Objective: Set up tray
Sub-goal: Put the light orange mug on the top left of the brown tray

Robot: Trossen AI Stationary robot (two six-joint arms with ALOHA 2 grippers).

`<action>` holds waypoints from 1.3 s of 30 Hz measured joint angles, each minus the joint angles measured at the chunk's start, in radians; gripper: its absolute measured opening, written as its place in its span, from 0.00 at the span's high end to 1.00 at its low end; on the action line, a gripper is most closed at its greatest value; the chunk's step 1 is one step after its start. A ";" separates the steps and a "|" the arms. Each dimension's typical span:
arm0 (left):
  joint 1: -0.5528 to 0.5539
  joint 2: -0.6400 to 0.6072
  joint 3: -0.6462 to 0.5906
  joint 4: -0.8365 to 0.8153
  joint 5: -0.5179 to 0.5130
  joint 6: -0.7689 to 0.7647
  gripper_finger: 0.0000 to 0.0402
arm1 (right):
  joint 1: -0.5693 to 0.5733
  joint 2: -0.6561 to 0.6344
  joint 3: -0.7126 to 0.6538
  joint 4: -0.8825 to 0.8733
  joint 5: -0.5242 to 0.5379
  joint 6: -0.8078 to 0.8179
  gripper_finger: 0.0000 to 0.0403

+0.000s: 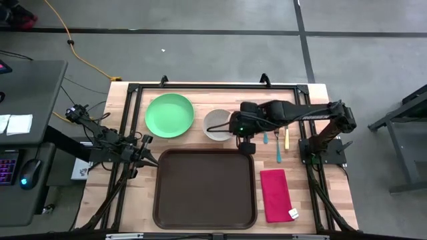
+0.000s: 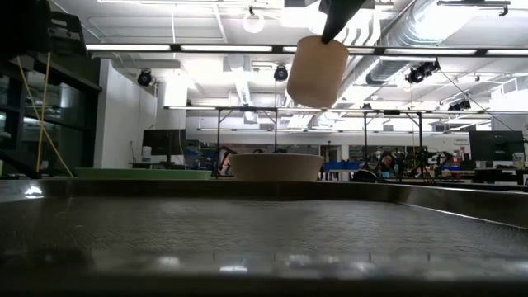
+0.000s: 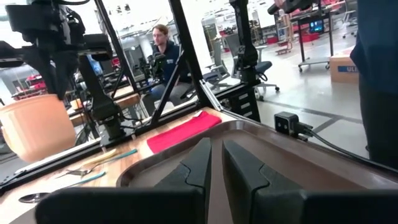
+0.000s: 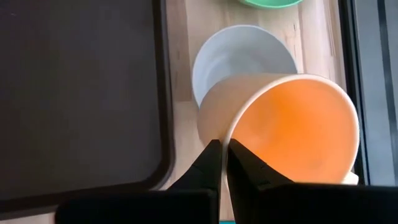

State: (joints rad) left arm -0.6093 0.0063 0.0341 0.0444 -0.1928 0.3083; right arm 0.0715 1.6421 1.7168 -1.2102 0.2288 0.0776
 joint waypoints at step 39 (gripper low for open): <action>0.000 0.000 0.000 0.013 -0.002 -0.003 0.82 | 0.076 0.000 0.000 0.368 -0.100 0.038 1.00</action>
State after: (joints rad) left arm -0.6094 0.0063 0.0345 0.0570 -0.1944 0.3054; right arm 0.1474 1.6421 1.7164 -0.8417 0.1288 0.1158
